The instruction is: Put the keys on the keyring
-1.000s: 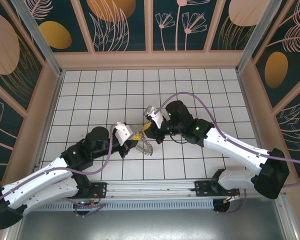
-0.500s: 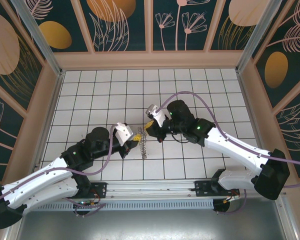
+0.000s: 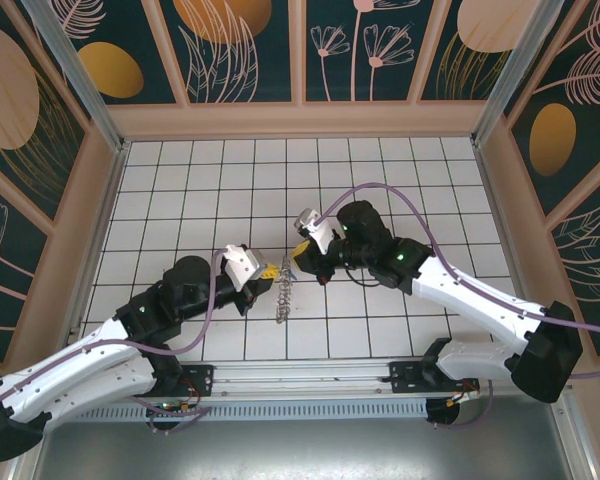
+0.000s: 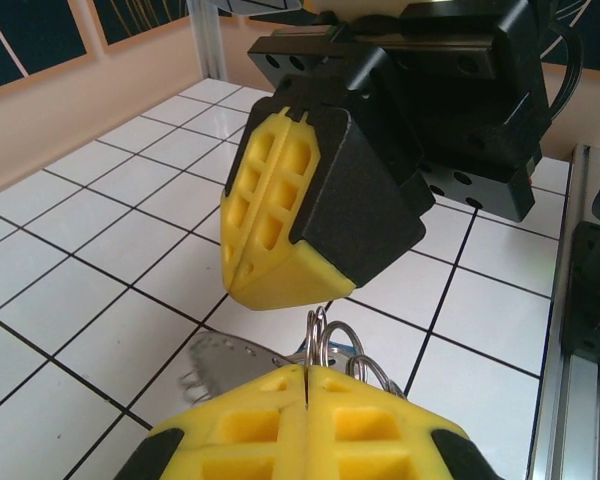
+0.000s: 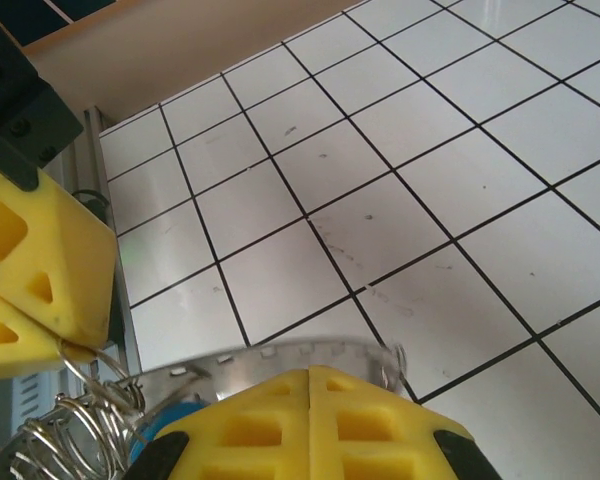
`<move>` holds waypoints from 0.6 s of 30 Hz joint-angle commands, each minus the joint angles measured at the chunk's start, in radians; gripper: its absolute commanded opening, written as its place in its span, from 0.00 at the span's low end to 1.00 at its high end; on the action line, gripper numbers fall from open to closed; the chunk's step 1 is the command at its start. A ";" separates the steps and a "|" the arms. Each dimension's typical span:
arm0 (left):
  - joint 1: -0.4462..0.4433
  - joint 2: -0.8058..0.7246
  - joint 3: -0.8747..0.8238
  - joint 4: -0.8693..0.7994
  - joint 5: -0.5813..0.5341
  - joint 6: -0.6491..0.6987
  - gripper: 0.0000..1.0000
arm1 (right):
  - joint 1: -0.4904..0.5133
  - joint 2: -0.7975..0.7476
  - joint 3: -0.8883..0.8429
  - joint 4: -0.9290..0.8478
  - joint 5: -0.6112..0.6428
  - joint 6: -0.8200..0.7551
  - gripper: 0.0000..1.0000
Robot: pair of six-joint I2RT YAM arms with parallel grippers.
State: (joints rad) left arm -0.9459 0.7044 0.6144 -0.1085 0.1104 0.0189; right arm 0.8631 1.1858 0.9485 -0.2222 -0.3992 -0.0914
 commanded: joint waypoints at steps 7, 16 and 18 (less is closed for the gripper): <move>-0.007 -0.023 -0.002 0.083 0.027 0.016 0.00 | -0.005 -0.242 -0.097 0.097 -0.027 -0.096 0.30; -0.007 -0.028 -0.012 0.117 0.156 0.010 0.00 | -0.005 -0.284 -0.161 0.194 -0.131 -0.199 0.35; -0.007 -0.032 -0.012 0.118 0.163 0.009 0.00 | -0.007 -0.285 -0.162 0.209 -0.143 -0.214 0.35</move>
State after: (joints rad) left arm -0.9459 0.6941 0.6075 -0.0616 0.2256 0.0227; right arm 0.8608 0.9058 0.7979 -0.0845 -0.4961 -0.2546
